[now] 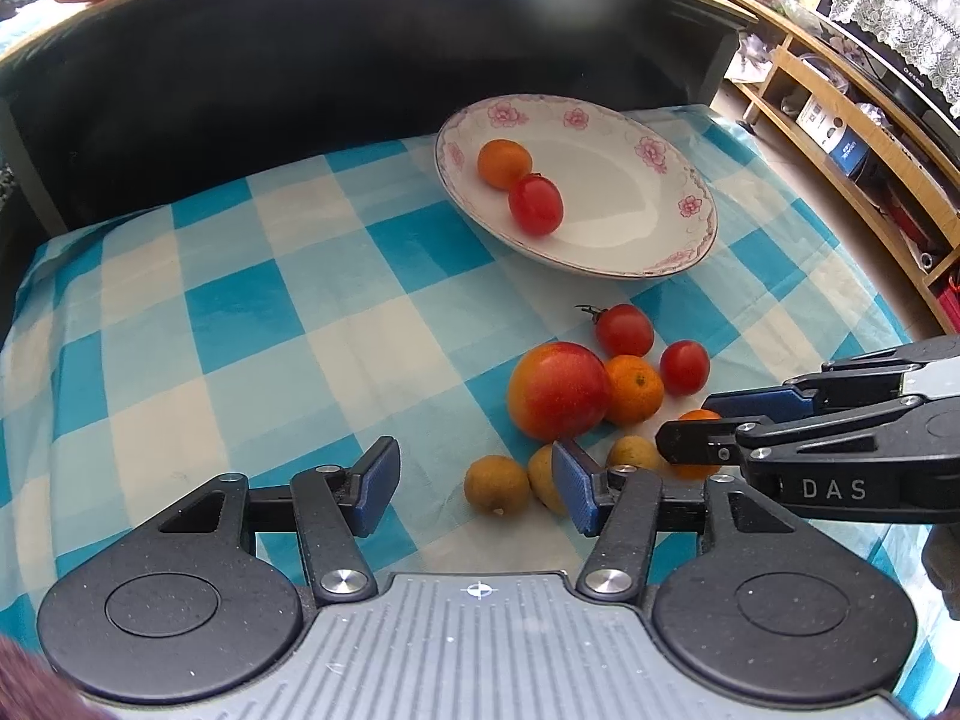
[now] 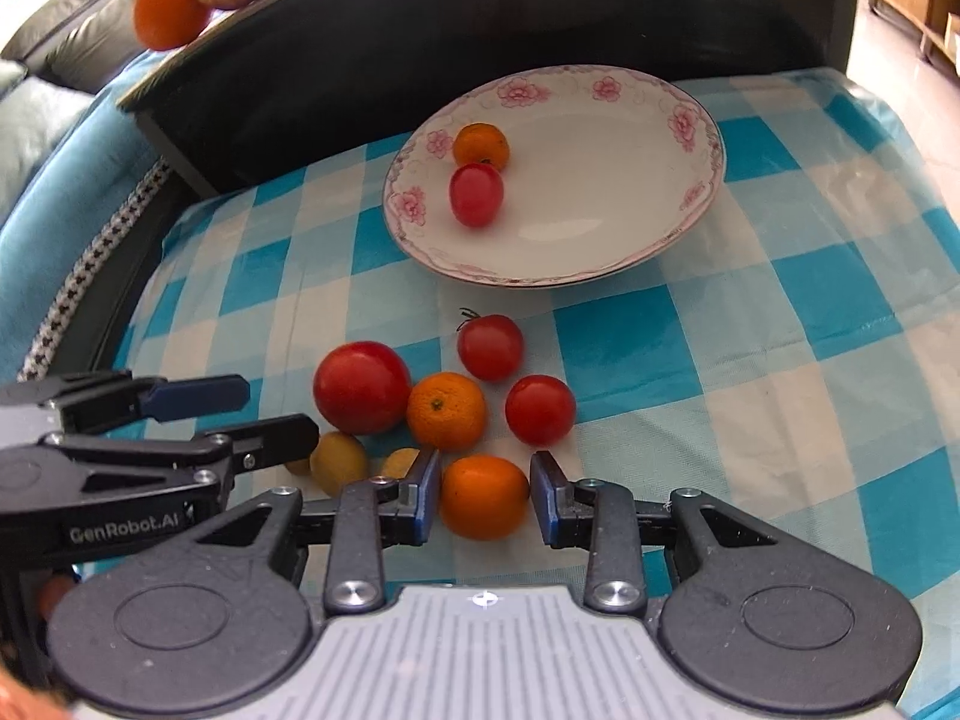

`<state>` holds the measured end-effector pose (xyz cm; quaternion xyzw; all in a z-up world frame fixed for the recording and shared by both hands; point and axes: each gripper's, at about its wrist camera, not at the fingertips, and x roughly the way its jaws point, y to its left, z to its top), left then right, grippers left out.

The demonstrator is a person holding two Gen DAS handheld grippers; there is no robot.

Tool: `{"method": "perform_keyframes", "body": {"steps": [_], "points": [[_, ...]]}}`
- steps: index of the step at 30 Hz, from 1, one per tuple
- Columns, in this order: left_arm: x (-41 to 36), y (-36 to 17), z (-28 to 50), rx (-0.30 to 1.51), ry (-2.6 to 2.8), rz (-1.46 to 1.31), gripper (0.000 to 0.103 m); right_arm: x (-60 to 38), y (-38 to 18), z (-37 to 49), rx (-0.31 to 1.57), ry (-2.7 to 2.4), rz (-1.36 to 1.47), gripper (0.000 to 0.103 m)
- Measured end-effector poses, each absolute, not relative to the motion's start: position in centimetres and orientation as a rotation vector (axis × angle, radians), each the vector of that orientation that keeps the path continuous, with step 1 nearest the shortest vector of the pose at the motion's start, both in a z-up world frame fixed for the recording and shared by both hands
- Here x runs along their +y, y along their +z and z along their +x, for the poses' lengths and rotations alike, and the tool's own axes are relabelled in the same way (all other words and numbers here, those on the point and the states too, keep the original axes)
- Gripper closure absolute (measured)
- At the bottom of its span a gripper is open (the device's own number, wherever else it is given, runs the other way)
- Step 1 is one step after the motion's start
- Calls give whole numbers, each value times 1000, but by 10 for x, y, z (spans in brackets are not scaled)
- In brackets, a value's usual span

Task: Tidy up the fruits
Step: 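Grasp a mandarin orange with the right tool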

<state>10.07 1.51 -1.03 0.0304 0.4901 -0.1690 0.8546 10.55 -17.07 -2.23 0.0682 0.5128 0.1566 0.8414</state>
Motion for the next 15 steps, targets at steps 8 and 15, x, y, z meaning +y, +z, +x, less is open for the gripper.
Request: {"method": "perform_keyframes", "body": {"steps": [8,15], "points": [[25,-15,101,1055,-343,55,39,-166,-18,101,1087,344,52,67],[8,-24,104,1072,-361,97,48,-163,-22,103,1099,341,40,67]]}}
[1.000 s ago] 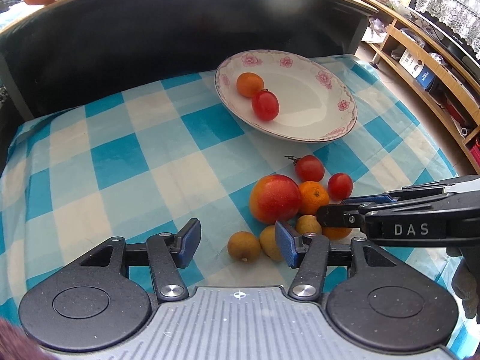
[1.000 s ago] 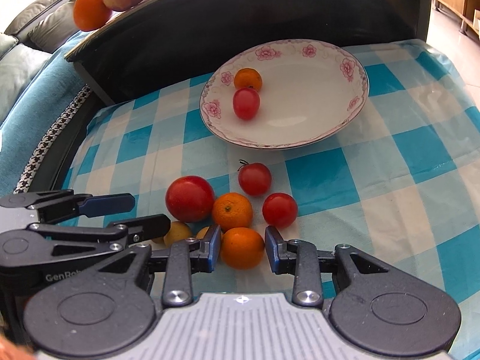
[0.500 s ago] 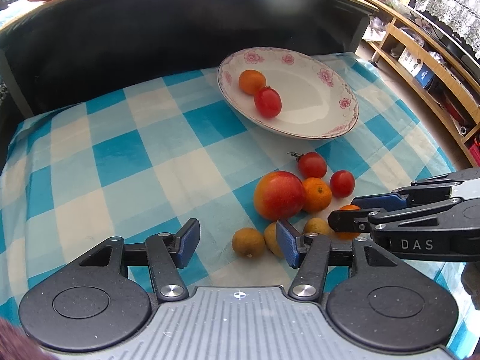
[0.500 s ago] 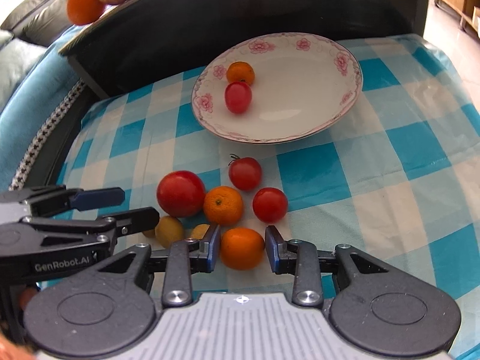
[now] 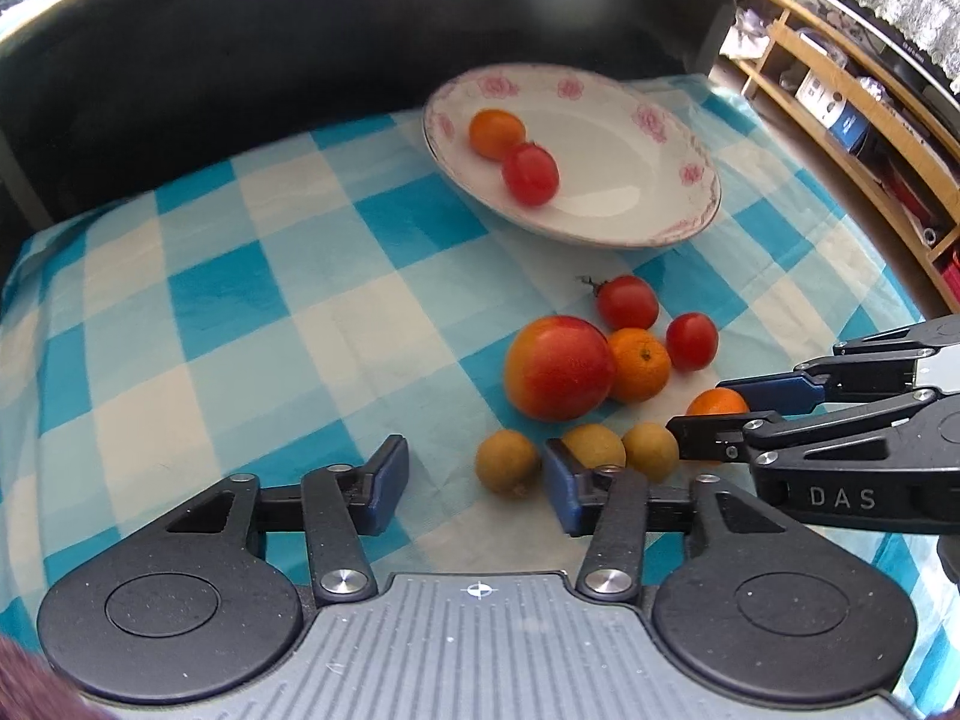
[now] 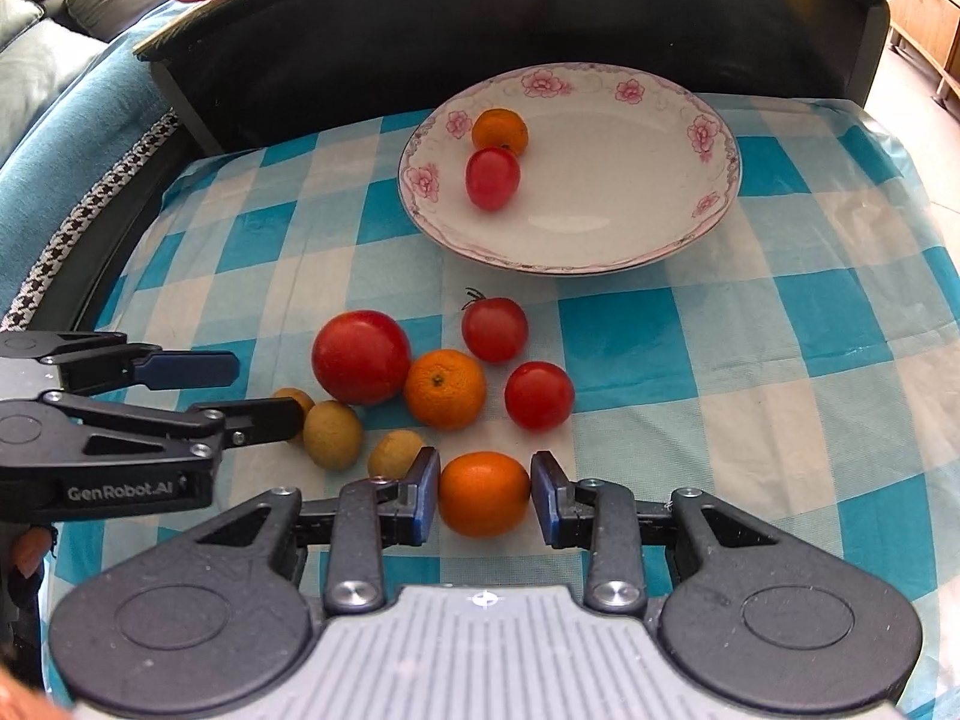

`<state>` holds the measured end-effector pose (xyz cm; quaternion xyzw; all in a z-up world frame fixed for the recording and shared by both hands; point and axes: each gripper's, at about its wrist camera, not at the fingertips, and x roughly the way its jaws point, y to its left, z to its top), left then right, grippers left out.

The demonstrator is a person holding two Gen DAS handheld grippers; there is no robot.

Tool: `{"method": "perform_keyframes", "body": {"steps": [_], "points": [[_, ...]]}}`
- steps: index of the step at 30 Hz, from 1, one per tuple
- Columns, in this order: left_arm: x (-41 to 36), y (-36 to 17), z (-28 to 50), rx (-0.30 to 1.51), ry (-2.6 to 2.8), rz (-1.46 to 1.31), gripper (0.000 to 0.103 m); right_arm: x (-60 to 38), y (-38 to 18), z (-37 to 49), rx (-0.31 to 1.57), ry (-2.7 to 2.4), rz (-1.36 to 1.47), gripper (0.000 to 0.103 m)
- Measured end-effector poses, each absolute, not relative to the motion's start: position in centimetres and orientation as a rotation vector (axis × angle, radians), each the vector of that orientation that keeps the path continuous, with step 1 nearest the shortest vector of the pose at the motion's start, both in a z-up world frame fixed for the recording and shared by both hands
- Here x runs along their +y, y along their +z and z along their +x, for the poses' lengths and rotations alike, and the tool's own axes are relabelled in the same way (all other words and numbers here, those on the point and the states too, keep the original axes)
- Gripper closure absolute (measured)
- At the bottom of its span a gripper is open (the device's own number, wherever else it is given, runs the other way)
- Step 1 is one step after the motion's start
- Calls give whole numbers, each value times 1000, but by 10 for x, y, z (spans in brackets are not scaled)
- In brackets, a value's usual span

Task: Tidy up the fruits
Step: 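Grasp a mandarin orange with the right tool, then grasp a small brown round fruit with the left tool while the right holds the mandarin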

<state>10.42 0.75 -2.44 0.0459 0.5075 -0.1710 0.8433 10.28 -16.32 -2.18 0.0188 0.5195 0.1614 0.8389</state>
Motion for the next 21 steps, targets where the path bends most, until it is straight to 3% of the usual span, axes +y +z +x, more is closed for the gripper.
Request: {"method": "perform_keyframes", "body": {"steps": [5,9,21], "points": [[5,-25,106,1058,-349,101,52,-164,-26,104,1103,336,53,66],[1,-24,103,1073,-383,109,67,-164,-27,103,1097,340,53,66],[3,-21,90,1086,-386,88,70,-174,-19,83,1091,297,20,67]]}}
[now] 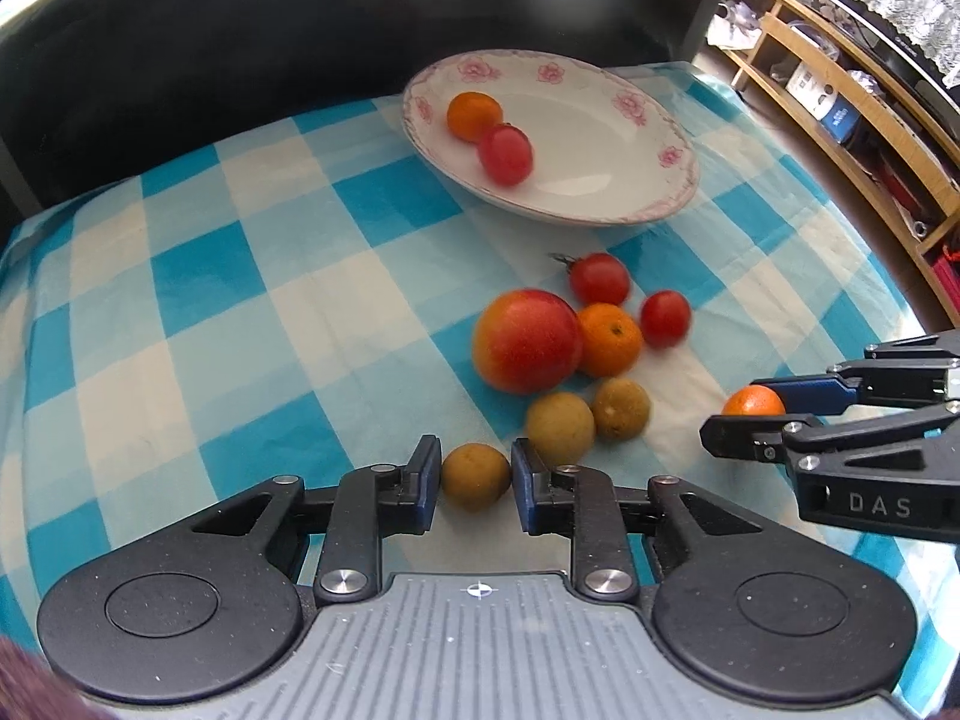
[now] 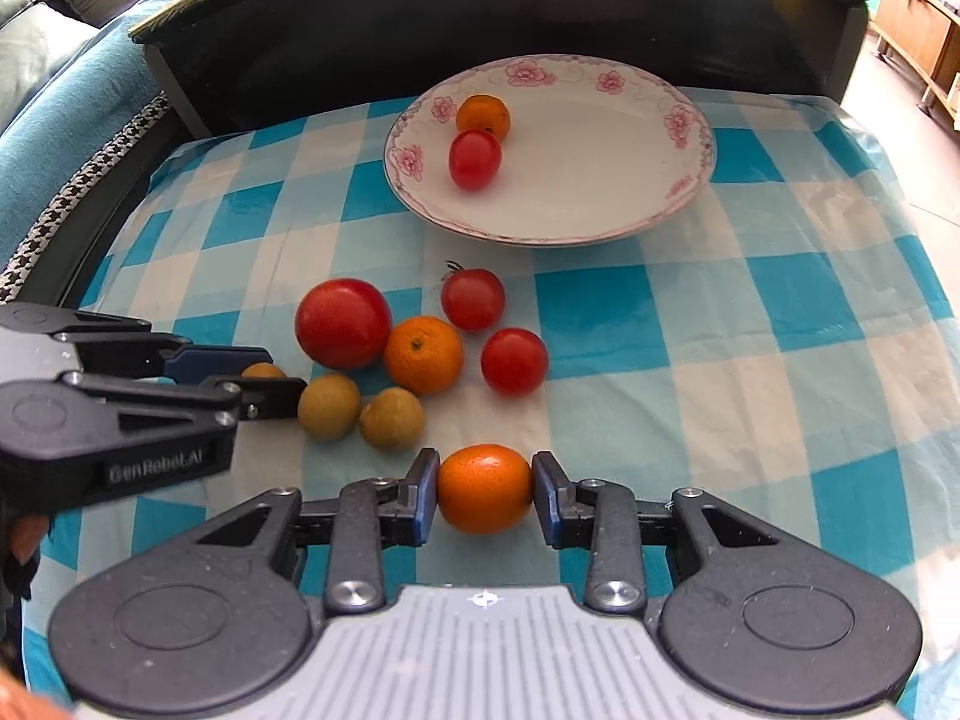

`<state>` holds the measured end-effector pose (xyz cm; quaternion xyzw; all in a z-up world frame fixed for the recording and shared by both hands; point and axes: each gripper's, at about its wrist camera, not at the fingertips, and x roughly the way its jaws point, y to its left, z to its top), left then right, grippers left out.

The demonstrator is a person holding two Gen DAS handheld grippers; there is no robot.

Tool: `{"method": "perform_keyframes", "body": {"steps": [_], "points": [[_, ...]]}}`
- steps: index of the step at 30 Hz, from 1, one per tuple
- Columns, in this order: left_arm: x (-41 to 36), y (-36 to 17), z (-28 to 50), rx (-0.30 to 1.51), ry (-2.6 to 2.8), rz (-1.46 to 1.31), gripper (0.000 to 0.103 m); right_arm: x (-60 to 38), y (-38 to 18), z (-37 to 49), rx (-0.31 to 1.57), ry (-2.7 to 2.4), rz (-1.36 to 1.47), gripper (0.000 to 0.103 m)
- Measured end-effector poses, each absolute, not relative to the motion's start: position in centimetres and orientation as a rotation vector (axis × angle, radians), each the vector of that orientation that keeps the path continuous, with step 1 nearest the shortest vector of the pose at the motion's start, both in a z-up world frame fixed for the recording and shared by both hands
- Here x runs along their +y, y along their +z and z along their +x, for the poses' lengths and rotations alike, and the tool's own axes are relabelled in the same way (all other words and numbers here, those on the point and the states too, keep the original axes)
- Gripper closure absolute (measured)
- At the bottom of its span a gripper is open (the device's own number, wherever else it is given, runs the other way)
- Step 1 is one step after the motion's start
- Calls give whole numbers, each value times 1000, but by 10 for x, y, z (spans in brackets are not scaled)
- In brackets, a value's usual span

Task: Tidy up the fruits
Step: 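Grasp a small brown round fruit with the left tool while the right holds the mandarin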

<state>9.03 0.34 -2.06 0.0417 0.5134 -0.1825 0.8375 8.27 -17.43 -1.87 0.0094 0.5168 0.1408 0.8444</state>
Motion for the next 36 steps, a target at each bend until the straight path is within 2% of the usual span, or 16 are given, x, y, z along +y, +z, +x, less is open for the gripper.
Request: {"method": "perform_keyframes", "body": {"steps": [13,23,28,32,36], "points": [[-6,-23,69,1080,-415,139,65,-179,-25,56,1122,260,-24,66],[-7,-23,66,1090,-398,112,40,-184,-25,53,1111,267,-8,63],[-8,-23,64,1085,-379,102,43,-191,-23,49,1108,262,12,60],[-9,-22,64,1079,-365,113,57,-192,-23,49,1110,263,22,60],[-11,-21,61,1082,-372,116,65,-191,-23,49,1101,264,23,60]]}}
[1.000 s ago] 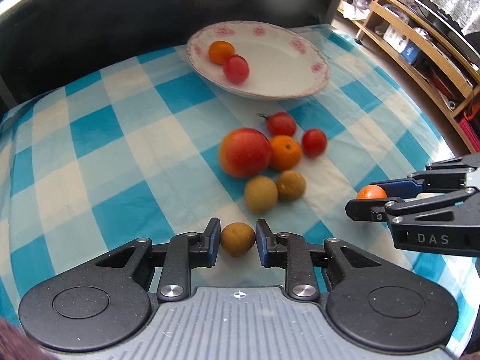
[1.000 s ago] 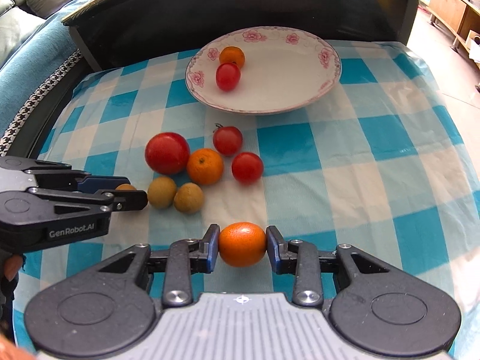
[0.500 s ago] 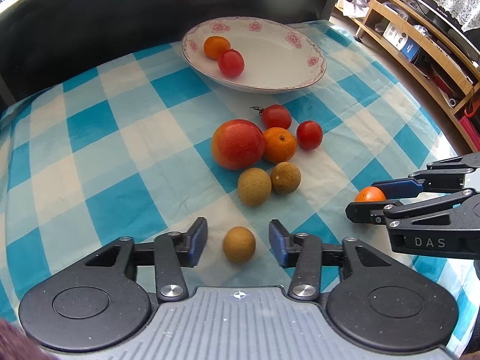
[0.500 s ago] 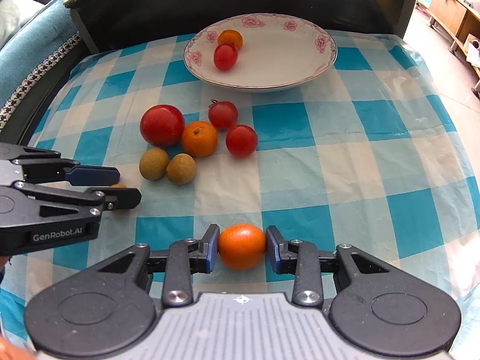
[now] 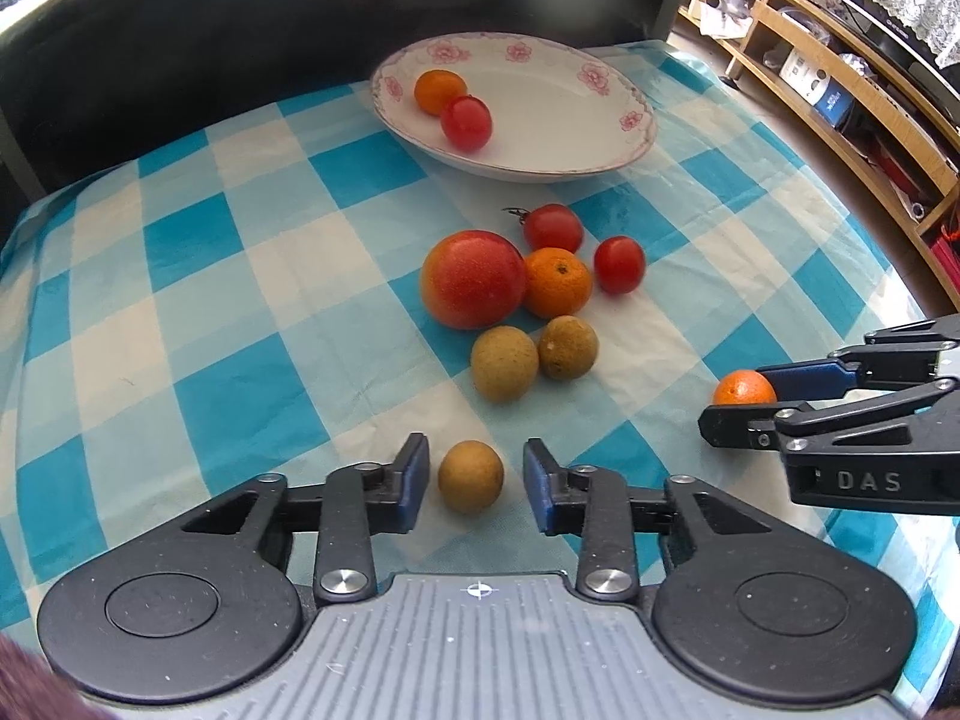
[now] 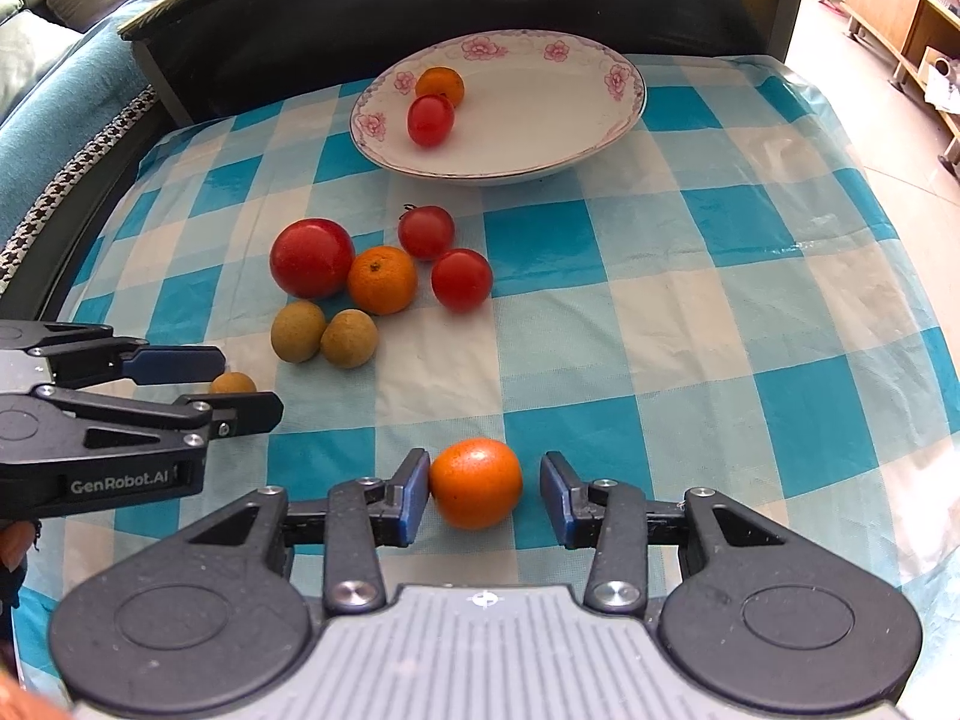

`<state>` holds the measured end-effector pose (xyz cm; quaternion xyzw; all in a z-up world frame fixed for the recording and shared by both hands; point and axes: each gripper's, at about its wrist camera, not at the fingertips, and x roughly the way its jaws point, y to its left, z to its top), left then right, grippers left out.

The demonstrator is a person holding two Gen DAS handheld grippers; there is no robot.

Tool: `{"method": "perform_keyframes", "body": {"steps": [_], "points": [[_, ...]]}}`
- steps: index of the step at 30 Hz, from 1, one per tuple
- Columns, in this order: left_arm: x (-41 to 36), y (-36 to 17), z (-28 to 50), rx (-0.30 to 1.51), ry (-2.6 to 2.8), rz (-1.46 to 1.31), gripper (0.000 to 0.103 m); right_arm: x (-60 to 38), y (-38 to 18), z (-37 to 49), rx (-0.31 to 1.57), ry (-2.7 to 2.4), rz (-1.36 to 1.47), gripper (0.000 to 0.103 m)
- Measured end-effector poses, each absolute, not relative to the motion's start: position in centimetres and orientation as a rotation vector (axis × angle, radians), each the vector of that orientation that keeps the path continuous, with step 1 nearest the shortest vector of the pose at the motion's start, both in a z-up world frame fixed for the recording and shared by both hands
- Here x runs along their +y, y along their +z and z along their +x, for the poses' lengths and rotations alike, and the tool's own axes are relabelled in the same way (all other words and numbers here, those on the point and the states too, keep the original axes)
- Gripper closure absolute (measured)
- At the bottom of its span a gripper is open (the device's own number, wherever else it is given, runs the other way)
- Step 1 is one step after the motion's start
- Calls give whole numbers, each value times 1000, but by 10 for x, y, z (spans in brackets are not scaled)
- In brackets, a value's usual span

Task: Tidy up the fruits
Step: 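Grasp a small brown round fruit with the left tool while the right holds the mandarin, then carry the brown fruit and mandarin in both tools over the bowl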

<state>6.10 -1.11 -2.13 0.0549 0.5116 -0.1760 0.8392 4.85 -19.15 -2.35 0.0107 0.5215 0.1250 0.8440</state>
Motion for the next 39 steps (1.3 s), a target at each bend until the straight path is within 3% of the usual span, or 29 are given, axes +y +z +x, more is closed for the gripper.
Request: {"method": "perform_keyframes", "body": {"steps": [4,39], "points": [[-13,-22,58,1076,-373,136,72,-191,-26,47,1109,254,19,63],[-29,-3,60,1009,-406,144,73,-178,-9,40,1029,228,-33,66]]}}
